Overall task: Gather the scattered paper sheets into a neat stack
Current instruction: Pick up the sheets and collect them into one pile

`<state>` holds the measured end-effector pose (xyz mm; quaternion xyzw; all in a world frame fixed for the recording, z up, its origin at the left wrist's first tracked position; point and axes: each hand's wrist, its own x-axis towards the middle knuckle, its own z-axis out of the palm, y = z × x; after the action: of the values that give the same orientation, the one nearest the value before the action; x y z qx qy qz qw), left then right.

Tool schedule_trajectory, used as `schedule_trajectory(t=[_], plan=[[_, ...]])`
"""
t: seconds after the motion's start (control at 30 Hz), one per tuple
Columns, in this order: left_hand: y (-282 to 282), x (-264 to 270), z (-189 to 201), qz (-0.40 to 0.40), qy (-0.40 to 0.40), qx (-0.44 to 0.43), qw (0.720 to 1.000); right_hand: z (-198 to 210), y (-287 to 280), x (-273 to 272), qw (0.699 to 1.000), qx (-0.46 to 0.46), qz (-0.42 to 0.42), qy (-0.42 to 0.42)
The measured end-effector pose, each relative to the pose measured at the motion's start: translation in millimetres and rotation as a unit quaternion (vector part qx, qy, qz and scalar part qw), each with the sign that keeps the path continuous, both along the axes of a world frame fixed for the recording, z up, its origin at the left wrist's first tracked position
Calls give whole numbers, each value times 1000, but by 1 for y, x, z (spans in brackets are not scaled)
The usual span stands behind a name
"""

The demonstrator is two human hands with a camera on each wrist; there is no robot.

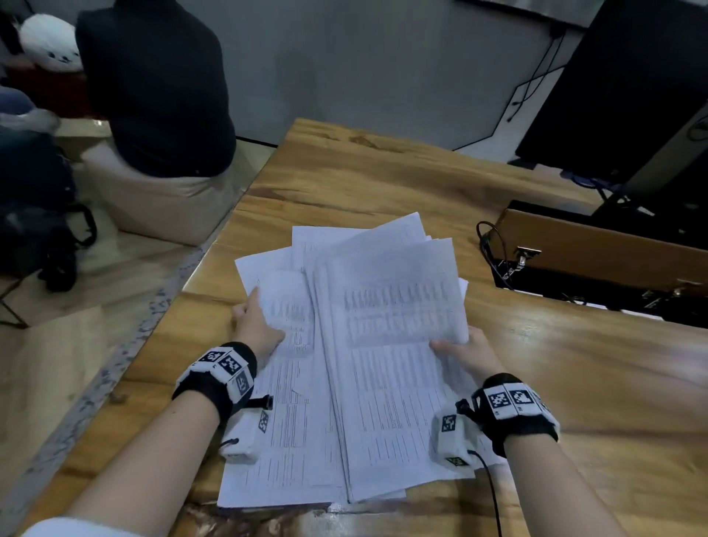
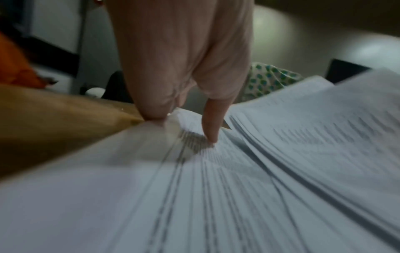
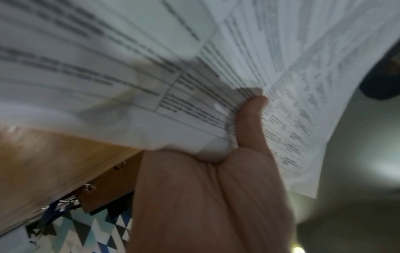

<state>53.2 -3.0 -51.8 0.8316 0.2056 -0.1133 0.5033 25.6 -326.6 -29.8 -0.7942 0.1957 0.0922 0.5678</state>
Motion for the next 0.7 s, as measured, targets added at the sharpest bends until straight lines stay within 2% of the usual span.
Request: schedule_trajectory(t=[0.07, 0.13, 0.3, 0.43, 0.5, 0.6, 0.7], plan=[[4, 7, -10, 65, 11, -43, 997, 4, -13, 0, 998, 24, -49, 27], [5, 13, -21, 84, 15, -27, 996, 0, -27, -1, 994, 54, -64, 67], [-18, 13, -11, 77, 15, 52, 995, -5, -15, 6, 993, 14, -71, 91], [-30, 14, -2, 34, 63, 71, 995, -4, 20, 9, 994, 51, -10, 99], [-29, 13, -1, 47, 72, 74, 994, -3, 30, 8, 994, 56, 12, 97], [-20, 10, -2, 91, 43, 83, 991, 5, 34, 7, 996, 26, -27, 77], [-19, 9, -1, 130, 33, 0, 991, 2, 37, 10, 997, -24, -49, 56]])
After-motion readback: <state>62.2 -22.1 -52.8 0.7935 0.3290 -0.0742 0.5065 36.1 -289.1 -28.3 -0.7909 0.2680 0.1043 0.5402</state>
